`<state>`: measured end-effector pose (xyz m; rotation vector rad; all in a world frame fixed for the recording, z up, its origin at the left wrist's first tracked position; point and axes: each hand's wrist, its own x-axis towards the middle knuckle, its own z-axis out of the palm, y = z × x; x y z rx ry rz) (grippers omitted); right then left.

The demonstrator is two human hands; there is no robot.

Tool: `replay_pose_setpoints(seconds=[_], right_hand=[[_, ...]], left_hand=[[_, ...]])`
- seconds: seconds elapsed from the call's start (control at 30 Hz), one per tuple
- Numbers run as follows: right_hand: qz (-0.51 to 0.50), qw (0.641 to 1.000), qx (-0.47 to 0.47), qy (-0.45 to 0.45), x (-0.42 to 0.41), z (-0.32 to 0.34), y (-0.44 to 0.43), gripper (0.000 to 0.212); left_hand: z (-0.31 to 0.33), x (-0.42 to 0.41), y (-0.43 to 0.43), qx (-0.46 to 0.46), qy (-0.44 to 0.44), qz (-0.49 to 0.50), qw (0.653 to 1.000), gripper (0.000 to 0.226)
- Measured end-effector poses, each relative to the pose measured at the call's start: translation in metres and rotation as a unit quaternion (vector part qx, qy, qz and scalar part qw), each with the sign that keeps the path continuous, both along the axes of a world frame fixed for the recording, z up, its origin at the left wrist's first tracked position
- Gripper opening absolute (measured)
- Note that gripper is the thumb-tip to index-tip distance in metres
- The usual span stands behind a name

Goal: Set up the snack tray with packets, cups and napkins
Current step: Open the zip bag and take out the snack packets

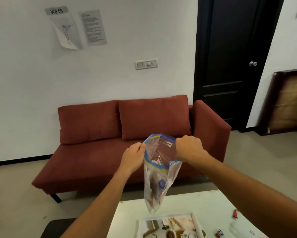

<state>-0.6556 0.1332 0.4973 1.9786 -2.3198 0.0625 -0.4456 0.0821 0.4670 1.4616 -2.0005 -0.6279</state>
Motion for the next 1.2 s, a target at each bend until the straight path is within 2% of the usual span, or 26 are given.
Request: replay_pose_setpoints(seconds=[0.1,0.3,0.43,0.47,0.53,0.67,0.8,0.93,1.07,1.2], right_hand=[[0.055,0.998,-0.001,0.018,0.021,-0.005,0.0,0.024],[0.157,0.987,0.032,0.026,0.057,-0.011,-0.009,0.024],[0.223,0.948,0.226,-0.022,0.045,-0.019,-0.025,0.04],[0.211,0.938,0.273,-0.022,0.042,-0.022,-0.03,0.043],[0.171,0.937,0.304,-0.013,0.04,-0.031,-0.038,0.044],[0.172,0.947,0.272,0.013,0.047,-0.034,-0.045,0.042],[0.216,0.946,0.236,0.047,0.05,-0.025,-0.043,0.042],[0.273,0.938,0.183,0.108,0.051,-0.02,-0.042,0.021],[0.328,0.938,0.108,0.022,0.045,-0.008,-0.037,0.014],[0.275,0.957,0.052,-0.075,0.047,0.016,-0.036,0.02]], left_hand=[[-0.008,-0.011,0.008,-0.015,-0.012,-0.007,1.0,0.044],[-0.012,-0.02,0.016,-0.031,-0.025,-0.009,0.999,0.04],[-0.009,-0.013,0.011,0.006,-0.002,0.006,1.0,0.042],[-0.008,-0.011,0.008,0.024,0.017,0.007,1.0,0.042],[-0.003,-0.006,0.003,0.066,0.074,-0.005,0.995,0.043],[0.01,-0.006,-0.004,0.103,0.145,-0.043,0.983,0.044],[0.019,-0.006,-0.011,0.108,0.179,-0.04,0.977,0.032],[0.016,0.004,-0.02,0.109,0.213,-0.013,0.971,0.032],[0.006,0.013,-0.025,0.086,0.173,0.008,0.981,0.036],[-0.01,0.017,-0.03,0.087,0.133,0.015,0.987,0.041]])
